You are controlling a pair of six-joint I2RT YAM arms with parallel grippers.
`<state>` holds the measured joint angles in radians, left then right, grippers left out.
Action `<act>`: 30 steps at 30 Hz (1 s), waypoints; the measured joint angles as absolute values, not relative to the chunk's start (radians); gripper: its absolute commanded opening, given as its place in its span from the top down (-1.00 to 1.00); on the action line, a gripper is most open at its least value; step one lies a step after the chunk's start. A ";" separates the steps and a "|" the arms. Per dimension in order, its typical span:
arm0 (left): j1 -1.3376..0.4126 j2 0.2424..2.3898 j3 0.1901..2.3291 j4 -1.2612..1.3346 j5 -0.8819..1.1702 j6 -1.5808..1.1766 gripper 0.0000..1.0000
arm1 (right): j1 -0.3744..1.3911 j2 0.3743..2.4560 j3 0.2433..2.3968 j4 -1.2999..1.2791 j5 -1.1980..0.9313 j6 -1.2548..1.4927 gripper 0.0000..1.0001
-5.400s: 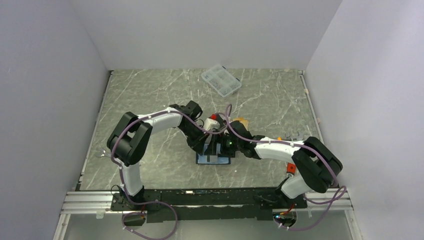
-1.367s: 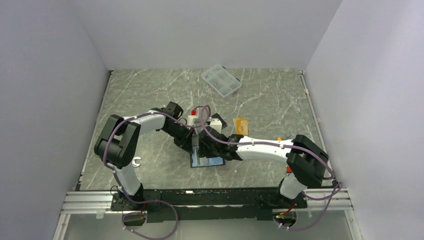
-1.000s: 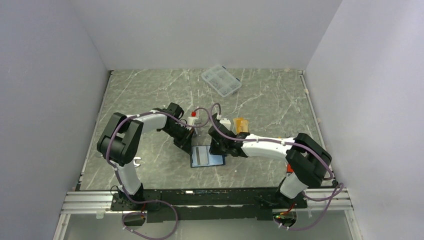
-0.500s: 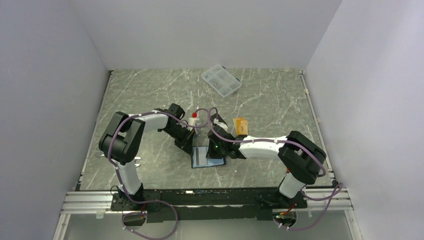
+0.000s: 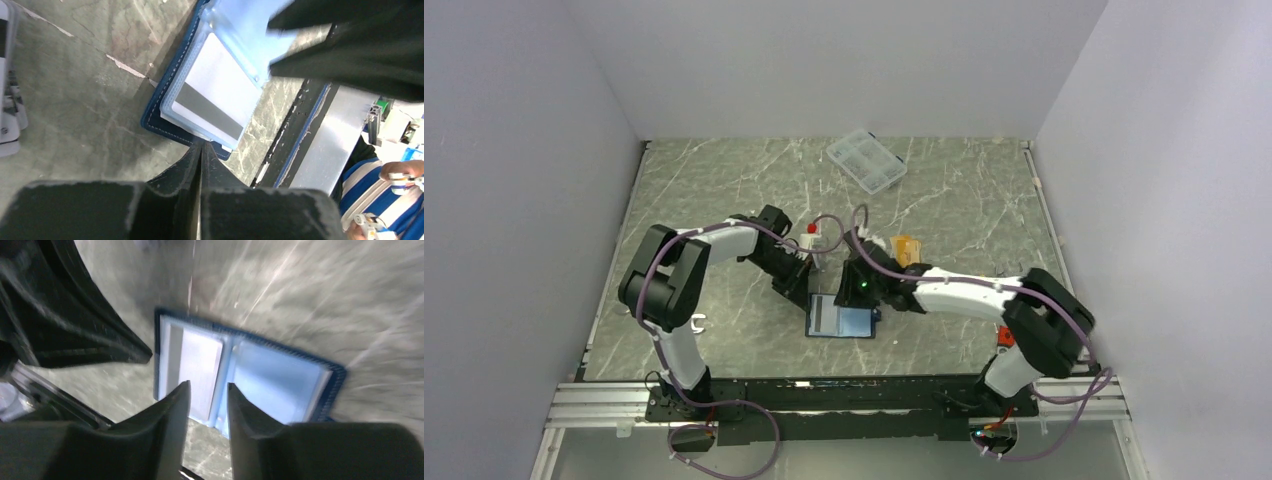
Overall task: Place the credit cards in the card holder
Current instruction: Pick up the credit card from the center of the board.
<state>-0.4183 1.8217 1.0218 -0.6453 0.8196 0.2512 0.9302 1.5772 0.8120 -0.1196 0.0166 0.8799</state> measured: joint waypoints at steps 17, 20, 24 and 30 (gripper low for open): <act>-0.414 1.686 1.458 -0.851 0.678 0.328 -0.68 | 0.444 1.568 0.950 -0.134 -0.115 0.677 -0.39; -0.439 1.686 1.504 -0.841 0.627 0.312 -0.99 | 0.413 1.673 1.064 -0.130 -0.152 0.633 -0.40; -0.404 1.692 1.518 -0.832 0.624 0.286 -0.99 | 0.402 1.760 1.154 -0.118 -0.197 0.592 -0.42; -0.447 1.641 1.390 -0.729 0.441 0.289 -0.99 | 0.401 1.820 1.174 -0.108 -0.247 0.564 -0.45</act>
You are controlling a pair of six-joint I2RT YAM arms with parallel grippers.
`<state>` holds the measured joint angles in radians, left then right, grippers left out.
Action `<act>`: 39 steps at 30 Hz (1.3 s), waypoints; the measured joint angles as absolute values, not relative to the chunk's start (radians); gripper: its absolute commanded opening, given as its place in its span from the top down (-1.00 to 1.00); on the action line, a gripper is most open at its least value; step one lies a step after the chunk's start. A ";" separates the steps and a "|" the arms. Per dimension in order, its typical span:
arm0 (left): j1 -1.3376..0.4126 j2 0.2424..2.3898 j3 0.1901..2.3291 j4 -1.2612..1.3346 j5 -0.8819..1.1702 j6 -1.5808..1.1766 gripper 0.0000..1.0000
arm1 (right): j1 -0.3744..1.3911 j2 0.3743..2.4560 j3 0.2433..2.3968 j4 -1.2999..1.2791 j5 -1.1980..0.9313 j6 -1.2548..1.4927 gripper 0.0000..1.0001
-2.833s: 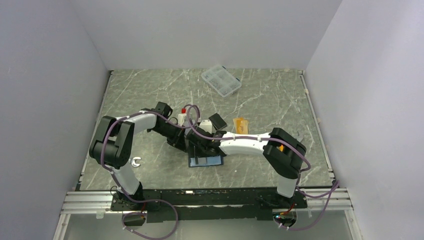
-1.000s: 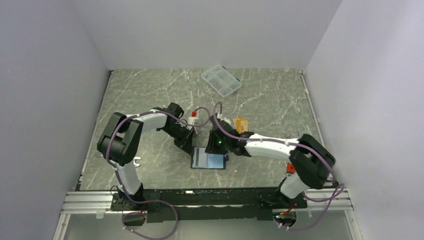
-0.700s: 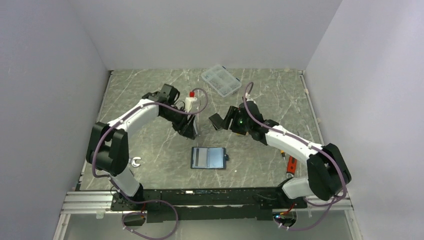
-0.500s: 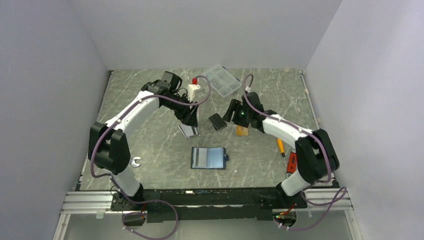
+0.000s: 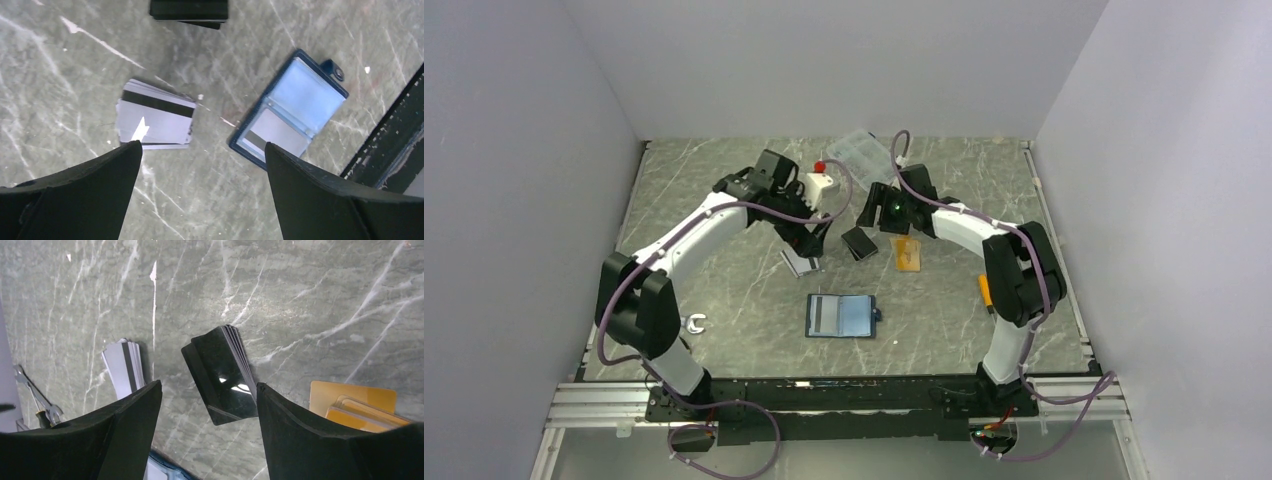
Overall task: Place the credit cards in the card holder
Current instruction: Pick up the credit card from the center of the board.
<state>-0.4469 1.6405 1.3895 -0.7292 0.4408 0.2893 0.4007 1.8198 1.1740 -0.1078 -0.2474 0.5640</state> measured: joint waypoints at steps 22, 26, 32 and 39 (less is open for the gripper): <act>-0.573 2.024 1.586 -0.597 0.323 0.266 -0.53 | 0.393 1.943 1.144 0.015 -0.309 0.560 -0.26; -0.569 2.093 1.622 -0.588 0.311 0.263 -0.52 | 0.390 1.941 1.105 0.080 -0.321 0.580 -0.16; -0.569 2.130 1.663 -0.587 0.297 0.245 -0.52 | 0.385 1.917 1.034 0.164 -0.324 0.614 -0.09; -0.570 2.160 1.702 -0.580 0.289 0.237 -0.51 | 0.385 1.879 0.947 0.237 -0.329 0.651 -0.02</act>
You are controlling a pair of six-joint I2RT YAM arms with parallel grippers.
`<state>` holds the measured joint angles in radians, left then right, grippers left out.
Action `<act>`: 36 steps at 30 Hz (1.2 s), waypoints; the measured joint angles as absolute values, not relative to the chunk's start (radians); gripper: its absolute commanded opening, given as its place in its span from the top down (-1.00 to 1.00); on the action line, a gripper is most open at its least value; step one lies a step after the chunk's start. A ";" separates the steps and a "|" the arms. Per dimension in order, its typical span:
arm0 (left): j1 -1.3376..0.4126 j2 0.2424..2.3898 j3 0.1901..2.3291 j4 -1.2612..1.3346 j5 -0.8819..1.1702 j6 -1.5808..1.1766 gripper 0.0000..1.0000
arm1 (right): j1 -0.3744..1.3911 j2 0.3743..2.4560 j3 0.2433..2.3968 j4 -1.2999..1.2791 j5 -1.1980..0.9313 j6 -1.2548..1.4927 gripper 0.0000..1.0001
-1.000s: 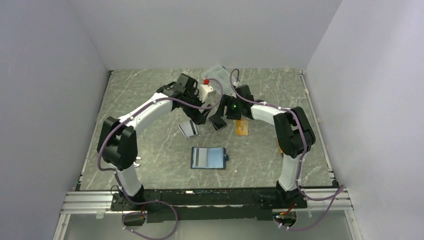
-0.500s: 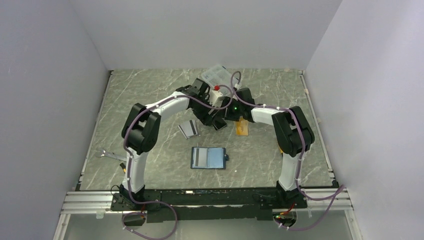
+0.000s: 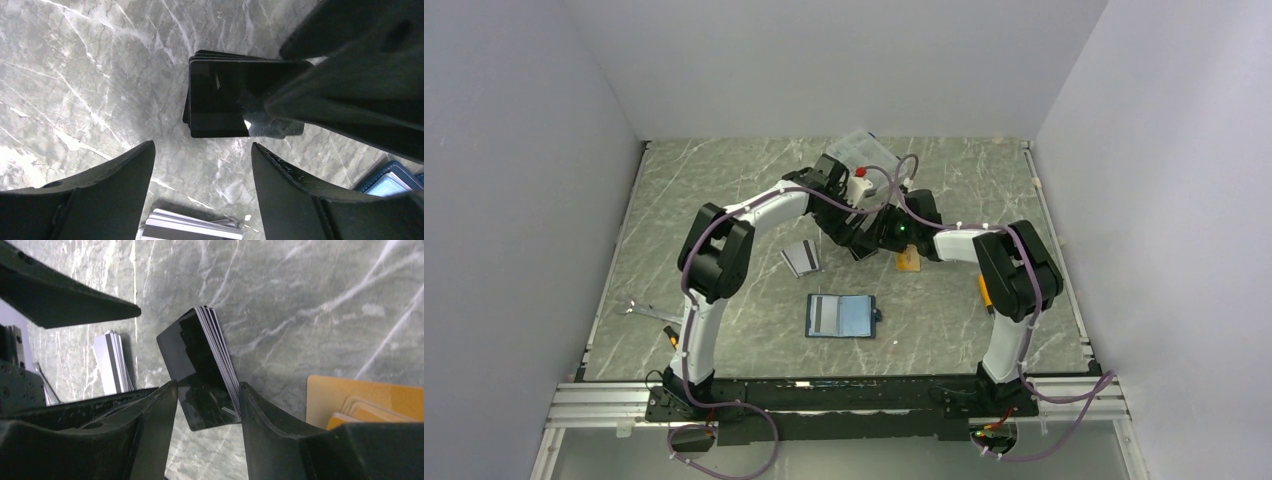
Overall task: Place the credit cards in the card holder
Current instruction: Pick up the credit card from the center of the board.
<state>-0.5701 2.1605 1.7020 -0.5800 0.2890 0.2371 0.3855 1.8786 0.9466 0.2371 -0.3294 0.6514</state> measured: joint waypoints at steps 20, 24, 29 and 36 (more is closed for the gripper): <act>-0.580 2.204 1.733 -0.587 0.267 0.231 -0.52 | 0.353 1.817 0.846 0.270 -0.386 0.732 -0.02; -0.580 2.204 1.733 -0.586 0.296 0.231 -0.53 | 0.320 1.848 0.898 0.236 -0.392 0.723 0.01; -0.580 2.204 1.733 -0.581 0.318 0.231 -0.51 | 0.311 1.876 0.922 0.244 -0.410 0.723 0.05; -0.580 2.208 1.734 -0.579 0.302 0.222 -0.46 | 0.313 1.889 0.913 0.280 -0.445 0.733 0.11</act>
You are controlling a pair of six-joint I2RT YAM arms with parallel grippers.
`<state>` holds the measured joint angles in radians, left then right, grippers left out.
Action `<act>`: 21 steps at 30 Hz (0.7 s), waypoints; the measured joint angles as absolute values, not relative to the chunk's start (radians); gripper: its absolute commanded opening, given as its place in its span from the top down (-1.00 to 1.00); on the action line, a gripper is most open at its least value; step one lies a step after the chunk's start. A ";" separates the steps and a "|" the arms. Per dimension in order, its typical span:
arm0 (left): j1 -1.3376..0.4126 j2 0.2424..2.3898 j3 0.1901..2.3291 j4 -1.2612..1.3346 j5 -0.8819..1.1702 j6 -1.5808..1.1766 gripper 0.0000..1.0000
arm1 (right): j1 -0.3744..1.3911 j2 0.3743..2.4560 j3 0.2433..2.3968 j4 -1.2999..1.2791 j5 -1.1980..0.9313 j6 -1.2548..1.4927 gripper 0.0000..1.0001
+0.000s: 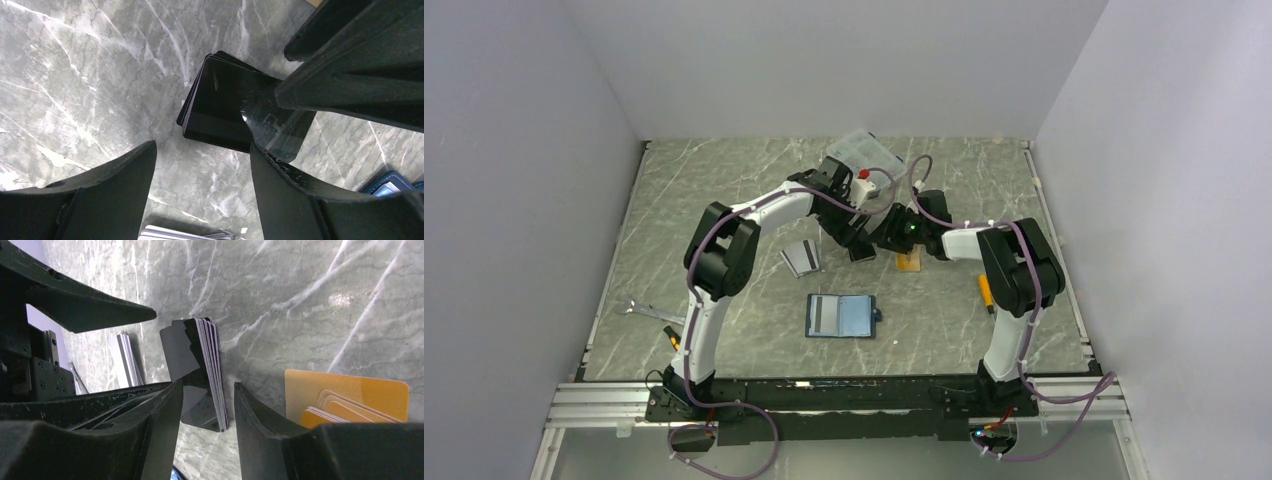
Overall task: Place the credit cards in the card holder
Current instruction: Pick up the credit card from the center of the board.
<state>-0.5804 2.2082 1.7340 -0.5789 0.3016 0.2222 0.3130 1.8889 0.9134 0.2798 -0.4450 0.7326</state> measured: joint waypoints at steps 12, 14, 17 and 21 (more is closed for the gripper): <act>-0.587 2.246 1.787 -0.586 0.300 0.215 -0.40 | 0.316 1.890 0.834 0.408 -0.498 0.798 0.14; -0.591 2.255 1.799 -0.588 0.302 0.215 -0.40 | 0.315 1.890 0.827 0.419 -0.500 0.805 0.14; -0.598 2.257 1.803 -0.588 0.303 0.215 -0.39 | 0.310 1.889 0.825 0.421 -0.501 0.809 0.14; -0.608 2.262 1.809 -0.587 0.316 0.215 -0.39 | 0.301 1.889 0.824 0.420 -0.508 0.813 0.15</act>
